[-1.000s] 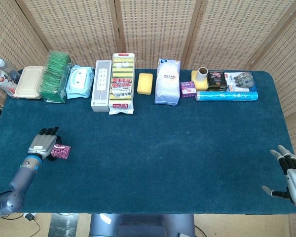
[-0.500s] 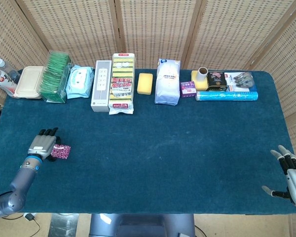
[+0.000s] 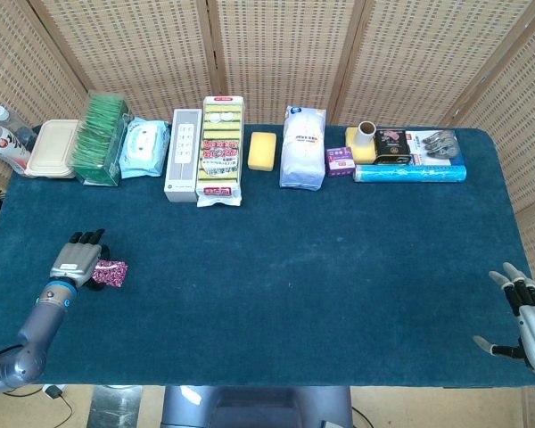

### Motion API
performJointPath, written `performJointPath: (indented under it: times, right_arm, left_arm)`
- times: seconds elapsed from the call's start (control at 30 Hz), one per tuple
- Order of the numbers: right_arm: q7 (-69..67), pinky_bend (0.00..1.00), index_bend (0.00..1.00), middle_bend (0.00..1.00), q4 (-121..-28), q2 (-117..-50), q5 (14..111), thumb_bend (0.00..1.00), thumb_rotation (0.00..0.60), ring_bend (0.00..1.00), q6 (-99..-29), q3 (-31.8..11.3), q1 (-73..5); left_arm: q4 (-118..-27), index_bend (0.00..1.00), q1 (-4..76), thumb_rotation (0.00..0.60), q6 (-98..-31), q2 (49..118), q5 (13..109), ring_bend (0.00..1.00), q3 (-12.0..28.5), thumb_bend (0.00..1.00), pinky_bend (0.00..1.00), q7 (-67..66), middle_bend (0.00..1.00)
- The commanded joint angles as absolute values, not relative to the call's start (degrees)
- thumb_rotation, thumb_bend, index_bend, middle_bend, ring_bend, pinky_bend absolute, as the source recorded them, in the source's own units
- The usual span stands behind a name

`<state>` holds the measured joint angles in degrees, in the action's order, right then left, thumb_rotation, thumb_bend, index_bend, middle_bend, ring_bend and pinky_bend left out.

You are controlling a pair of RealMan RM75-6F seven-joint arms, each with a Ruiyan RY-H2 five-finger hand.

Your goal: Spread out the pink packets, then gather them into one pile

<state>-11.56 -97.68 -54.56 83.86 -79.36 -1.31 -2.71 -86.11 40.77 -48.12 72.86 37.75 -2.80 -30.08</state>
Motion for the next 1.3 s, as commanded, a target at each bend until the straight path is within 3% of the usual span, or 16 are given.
performJointPath:
  times: [0.03,1.3]
  right_arm:
    - [-11.53,0.0,0.09,0.01,-97.7,-54.61,83.82,0.0,0.6,0.0,-79.33,-1.33,-2.73]
    - [-11.78,0.0,0.09,0.01,-97.71,-54.55,83.84,0.0,0.6,0.0,-79.63,-1.4,-2.59]
  left_arm:
    - [-86.09,0.41,40.83,0.6,-48.19,72.89,37.82,0.0,-2.89,0.21,0.0,-30.27,0.0]
    - [-87.3,0.27,40.86,0.6,-49.79,72.42,38.44,0.0,-3.38,0.2,0.0,-32.44,0.0]
